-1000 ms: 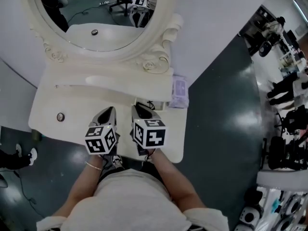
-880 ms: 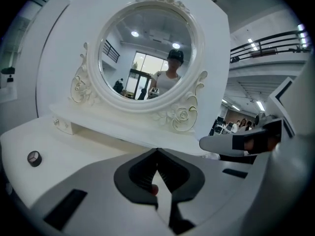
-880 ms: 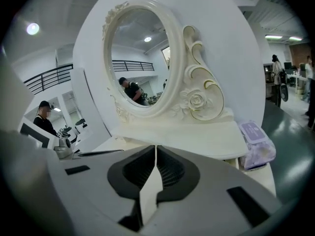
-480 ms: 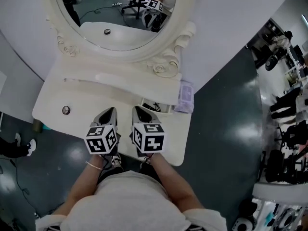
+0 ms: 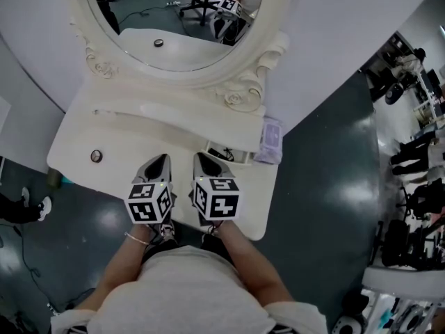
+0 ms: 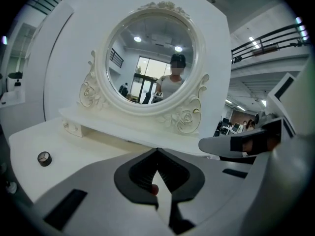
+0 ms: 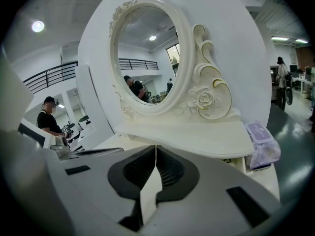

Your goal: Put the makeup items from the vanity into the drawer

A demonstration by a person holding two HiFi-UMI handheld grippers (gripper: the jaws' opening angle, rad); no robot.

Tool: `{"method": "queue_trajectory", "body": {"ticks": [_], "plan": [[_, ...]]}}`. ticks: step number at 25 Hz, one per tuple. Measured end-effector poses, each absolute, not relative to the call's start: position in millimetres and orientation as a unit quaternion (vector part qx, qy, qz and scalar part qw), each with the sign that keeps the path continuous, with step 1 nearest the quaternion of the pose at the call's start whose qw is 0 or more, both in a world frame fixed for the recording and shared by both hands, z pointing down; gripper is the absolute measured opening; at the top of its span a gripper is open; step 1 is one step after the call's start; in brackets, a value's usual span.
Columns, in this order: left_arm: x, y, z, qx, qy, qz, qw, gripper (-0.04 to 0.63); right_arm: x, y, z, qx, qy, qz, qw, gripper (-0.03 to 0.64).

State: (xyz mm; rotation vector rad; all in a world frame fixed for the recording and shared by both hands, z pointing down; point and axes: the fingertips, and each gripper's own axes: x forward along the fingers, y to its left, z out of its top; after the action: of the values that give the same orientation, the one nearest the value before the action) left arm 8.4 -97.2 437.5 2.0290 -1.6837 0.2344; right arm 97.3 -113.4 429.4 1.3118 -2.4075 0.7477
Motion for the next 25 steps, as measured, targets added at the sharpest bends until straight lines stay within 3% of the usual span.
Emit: {"method": "queue_trajectory", "body": {"ticks": [13, 25], "plan": [[-17, -102, 442, 0.723, -0.634, 0.07, 0.266, 0.002, 75, -123, 436, 0.434, -0.845, 0.266, 0.162, 0.021], [-152, -57, 469, 0.617, -0.727, 0.038, 0.299, 0.002, -77, -94, 465, 0.253, -0.899, 0.281, 0.22, 0.026]]}}
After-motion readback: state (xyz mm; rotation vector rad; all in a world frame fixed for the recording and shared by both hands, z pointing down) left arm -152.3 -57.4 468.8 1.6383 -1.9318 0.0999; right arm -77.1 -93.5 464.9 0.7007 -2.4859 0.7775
